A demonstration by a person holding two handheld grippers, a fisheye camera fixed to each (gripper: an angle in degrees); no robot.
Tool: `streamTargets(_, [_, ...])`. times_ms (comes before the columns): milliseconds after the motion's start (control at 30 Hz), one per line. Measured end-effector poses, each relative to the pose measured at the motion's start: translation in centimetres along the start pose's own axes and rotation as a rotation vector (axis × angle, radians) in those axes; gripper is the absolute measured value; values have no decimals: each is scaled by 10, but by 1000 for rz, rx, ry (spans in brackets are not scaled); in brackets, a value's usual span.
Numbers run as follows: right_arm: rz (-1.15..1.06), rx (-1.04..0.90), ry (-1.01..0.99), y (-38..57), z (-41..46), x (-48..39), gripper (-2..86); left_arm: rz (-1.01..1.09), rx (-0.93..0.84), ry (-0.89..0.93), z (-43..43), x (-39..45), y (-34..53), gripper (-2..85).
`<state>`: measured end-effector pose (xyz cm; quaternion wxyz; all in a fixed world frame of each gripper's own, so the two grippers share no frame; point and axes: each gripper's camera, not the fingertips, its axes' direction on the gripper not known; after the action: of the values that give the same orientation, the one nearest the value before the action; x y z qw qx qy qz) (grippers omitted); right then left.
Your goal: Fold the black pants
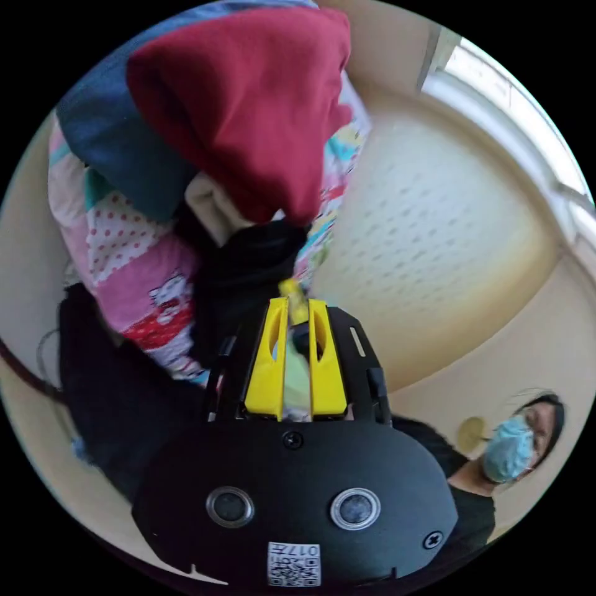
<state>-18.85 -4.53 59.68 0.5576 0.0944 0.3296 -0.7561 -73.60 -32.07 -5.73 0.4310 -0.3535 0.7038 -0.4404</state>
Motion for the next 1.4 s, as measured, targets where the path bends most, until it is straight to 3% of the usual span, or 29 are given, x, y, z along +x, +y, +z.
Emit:
streamTargets(67, [148, -81, -158, 15, 29, 57, 12, 65, -59, -286, 34, -14, -7, 76])
streamTargets(133, [323, -50, -472, 32, 44, 106, 13, 151, -69, -417, 59, -24, -14, 84])
streamTargets(200, [425, 50, -804, 47, 52, 132, 21, 225, -48, -438, 81, -36, -23, 93])
streamTargets(300, [470, 65, -901, 53, 58, 126, 73, 238, -28, -347, 122, -62, -44, 103])
streamTargets(400, [463, 28, -1008, 56, 67, 106, 100, 248, 41, -449, 144, -64, -61, 107])
streamTargets(500, [461, 13, -1059, 63, 67, 91, 117, 365, -33, -543, 162, -44, -59, 30])
streamTargets(567, [438, 28, -1090, 63, 62, 81, 127, 473, -137, -449, 177, -35, -47, -3])
streamTargets(700, [371, -19, -1090, 41, 61, 64, 137, 415, 3, -569, 158, -47, -40, -3])
streamTargets(800, [414, -1, -1149, 30, 61, 76, 137, 459, 111, -639, 141, -71, -40, 60])
streamTargets(867, [457, 6, -1195, 25, 63, 87, 136, 487, 24, -568, 157, -101, -55, 181])
streamTargets(933, [486, 6, -1251, 20, 66, 95, 136, 452, -48, -526, 178, -126, -69, 185])
streamTargets(1067, [533, -23, -1266, 14, 71, 112, 134, 357, -35, -497, 197, -149, -83, 82])
streamTargets(1167, [527, -37, -1174, 8, 64, 125, 139, 404, -61, -536, 198, -138, -60, 37])
streamTargets(1267, [500, 14, -1117, -6, 47, 139, 161, 595, -75, -371, 180, -116, -21, 25])
streamTargets(1400, [507, 99, -951, -43, 14, 162, 183, 626, -82, -84, 168, -103, -16, 20])
